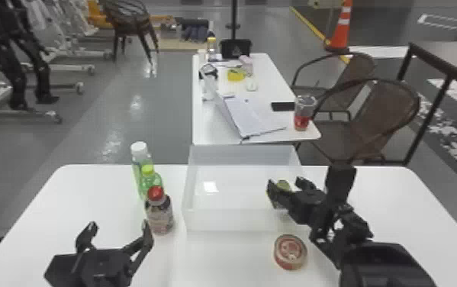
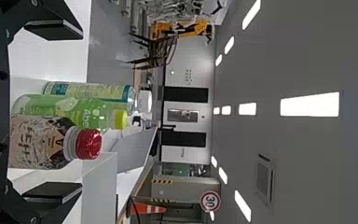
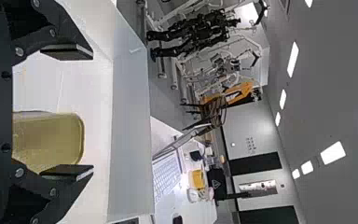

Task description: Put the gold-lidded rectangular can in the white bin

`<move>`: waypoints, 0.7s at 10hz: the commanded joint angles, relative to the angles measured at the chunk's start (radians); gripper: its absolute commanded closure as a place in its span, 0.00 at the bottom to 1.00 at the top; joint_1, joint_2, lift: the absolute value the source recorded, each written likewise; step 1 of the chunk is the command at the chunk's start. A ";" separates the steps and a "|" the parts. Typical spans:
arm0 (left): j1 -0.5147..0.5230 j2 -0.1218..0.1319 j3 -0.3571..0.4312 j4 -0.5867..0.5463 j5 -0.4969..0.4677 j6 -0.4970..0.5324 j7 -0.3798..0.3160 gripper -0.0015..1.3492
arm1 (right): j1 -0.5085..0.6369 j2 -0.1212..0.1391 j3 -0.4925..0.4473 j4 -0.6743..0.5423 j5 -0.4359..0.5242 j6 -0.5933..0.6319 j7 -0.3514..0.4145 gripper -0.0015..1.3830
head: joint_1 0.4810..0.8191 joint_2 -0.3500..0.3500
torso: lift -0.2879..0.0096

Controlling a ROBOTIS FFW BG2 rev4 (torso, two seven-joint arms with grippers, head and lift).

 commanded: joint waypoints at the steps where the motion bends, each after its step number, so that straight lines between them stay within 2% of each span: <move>1: 0.000 0.000 0.000 0.000 0.000 0.000 0.000 0.12 | -0.003 -0.004 0.000 0.006 -0.005 -0.011 0.002 0.07 | 0.20 0.50 | 0.63; 4: 0.000 -0.001 -0.002 0.000 0.000 0.000 0.000 0.12 | 0.017 -0.007 0.000 -0.032 -0.037 -0.022 0.008 0.11 | 0.20 0.50 | 0.63; 7: -0.003 -0.006 -0.006 -0.005 -0.015 -0.003 0.006 0.12 | 0.126 -0.016 -0.037 -0.222 -0.008 -0.062 0.000 0.11 | 0.20 0.50 | 0.63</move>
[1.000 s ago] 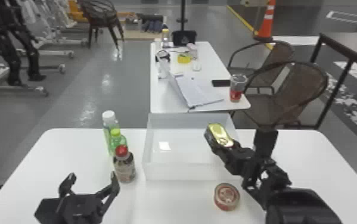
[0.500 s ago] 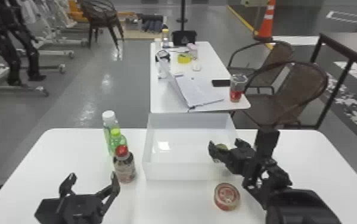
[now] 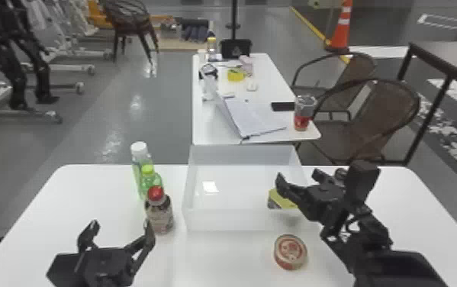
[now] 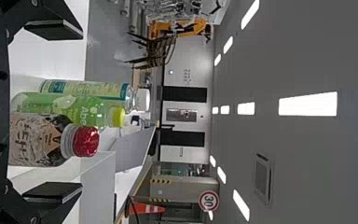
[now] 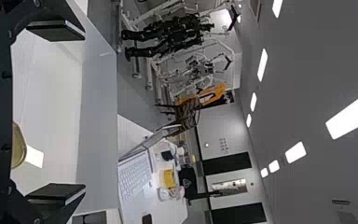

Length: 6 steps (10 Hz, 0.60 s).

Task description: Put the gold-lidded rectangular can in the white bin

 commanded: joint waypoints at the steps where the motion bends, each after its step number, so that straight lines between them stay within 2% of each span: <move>1: 0.000 -0.001 -0.005 -0.004 -0.009 -0.002 0.007 0.12 | 0.070 -0.005 -0.035 -0.111 0.030 -0.017 -0.001 0.11 | 0.20 0.50 | 0.63; 3: -0.007 -0.001 -0.008 -0.005 -0.017 -0.011 0.009 0.12 | 0.176 -0.020 -0.087 -0.240 0.047 -0.025 -0.001 0.10 | 0.20 0.50 | 0.63; 6: 0.003 -0.001 -0.003 -0.024 -0.032 0.003 0.009 0.12 | 0.346 -0.020 -0.163 -0.355 0.075 -0.120 -0.024 0.11 | 0.20 0.50 | 0.63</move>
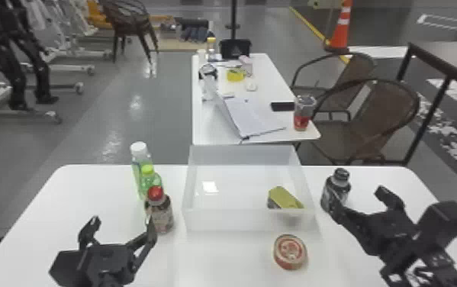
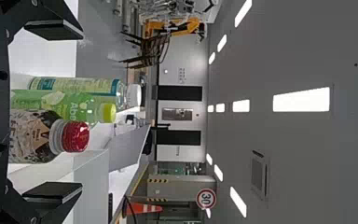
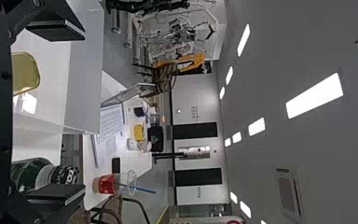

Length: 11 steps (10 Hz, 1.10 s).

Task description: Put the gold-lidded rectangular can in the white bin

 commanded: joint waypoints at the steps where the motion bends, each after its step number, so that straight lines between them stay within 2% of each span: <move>1: 0.016 0.000 0.012 -0.020 -0.009 0.002 0.000 0.12 | 0.066 0.001 -0.011 -0.020 0.004 -0.074 -0.005 0.10 | 0.20 0.50 | 0.63; 3: 0.036 0.000 0.018 -0.049 -0.009 0.008 0.003 0.12 | 0.131 0.015 -0.022 -0.028 0.010 -0.149 -0.030 0.10 | 0.20 0.50 | 0.63; 6: 0.077 0.003 0.034 -0.100 -0.020 0.039 0.003 0.12 | 0.191 0.018 -0.023 0.000 -0.012 -0.194 -0.025 0.10 | 0.20 0.50 | 0.63; 7: 0.091 0.003 0.029 -0.118 -0.032 0.054 0.020 0.12 | 0.206 0.030 -0.016 0.007 -0.010 -0.197 -0.027 0.10 | 0.20 0.50 | 0.63; 8: 0.083 0.000 0.017 -0.118 -0.034 0.068 0.026 0.12 | 0.201 0.057 0.015 0.044 -0.015 -0.221 -0.048 0.10 | 0.20 0.50 | 0.63; 9: 0.077 -0.006 0.012 -0.118 -0.051 0.068 0.026 0.11 | 0.188 0.057 0.007 0.061 0.005 -0.226 -0.041 0.10 | 0.20 0.50 | 0.63; 11: 0.076 0.000 0.001 -0.118 -0.054 0.077 0.038 0.11 | 0.207 0.057 0.003 0.035 0.013 -0.200 -0.093 0.10 | 0.20 0.50 | 0.63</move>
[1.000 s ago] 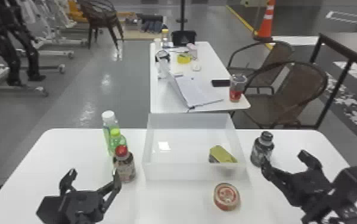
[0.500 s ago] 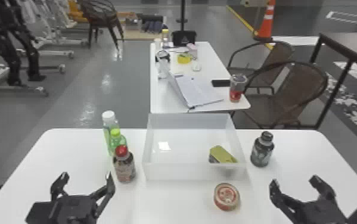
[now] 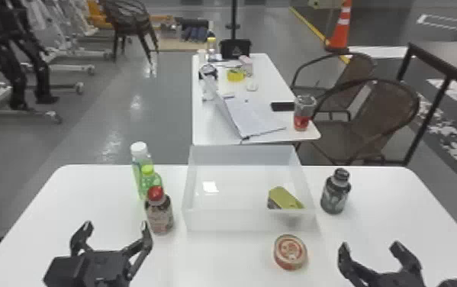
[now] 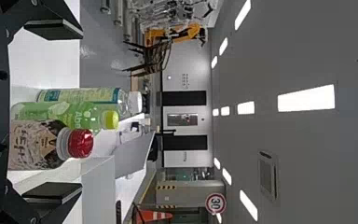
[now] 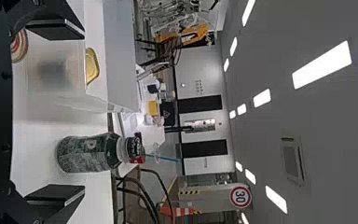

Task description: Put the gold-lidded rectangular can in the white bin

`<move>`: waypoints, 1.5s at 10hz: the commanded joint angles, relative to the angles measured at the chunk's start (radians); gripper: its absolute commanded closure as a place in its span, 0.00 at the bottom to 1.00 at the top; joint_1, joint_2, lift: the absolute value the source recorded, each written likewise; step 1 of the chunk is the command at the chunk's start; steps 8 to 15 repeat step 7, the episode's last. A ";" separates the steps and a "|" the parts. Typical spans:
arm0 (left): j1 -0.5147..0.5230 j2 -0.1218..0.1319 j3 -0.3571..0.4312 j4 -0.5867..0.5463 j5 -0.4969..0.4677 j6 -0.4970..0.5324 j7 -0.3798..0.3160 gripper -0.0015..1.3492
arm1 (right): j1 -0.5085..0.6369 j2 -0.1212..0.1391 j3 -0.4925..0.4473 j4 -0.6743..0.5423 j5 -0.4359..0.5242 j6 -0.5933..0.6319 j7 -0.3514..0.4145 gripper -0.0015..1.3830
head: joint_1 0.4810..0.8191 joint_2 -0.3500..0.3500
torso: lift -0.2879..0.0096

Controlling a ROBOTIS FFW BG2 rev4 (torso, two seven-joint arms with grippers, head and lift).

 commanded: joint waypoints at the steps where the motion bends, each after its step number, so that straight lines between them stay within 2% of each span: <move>1: 0.000 0.001 -0.005 0.000 -0.002 0.004 0.005 0.12 | 0.009 0.004 0.002 -0.020 0.017 0.023 -0.028 0.10 | 0.20 0.50 | 0.63; 7: 0.008 0.003 -0.005 0.000 -0.016 -0.010 0.047 0.12 | 0.031 0.004 0.001 -0.052 0.061 0.041 -0.104 0.10 | 0.20 0.50 | 0.63; 15: 0.008 0.003 -0.005 0.000 -0.016 -0.010 0.047 0.12 | 0.031 0.004 0.001 -0.052 0.061 0.041 -0.104 0.10 | 0.20 0.50 | 0.63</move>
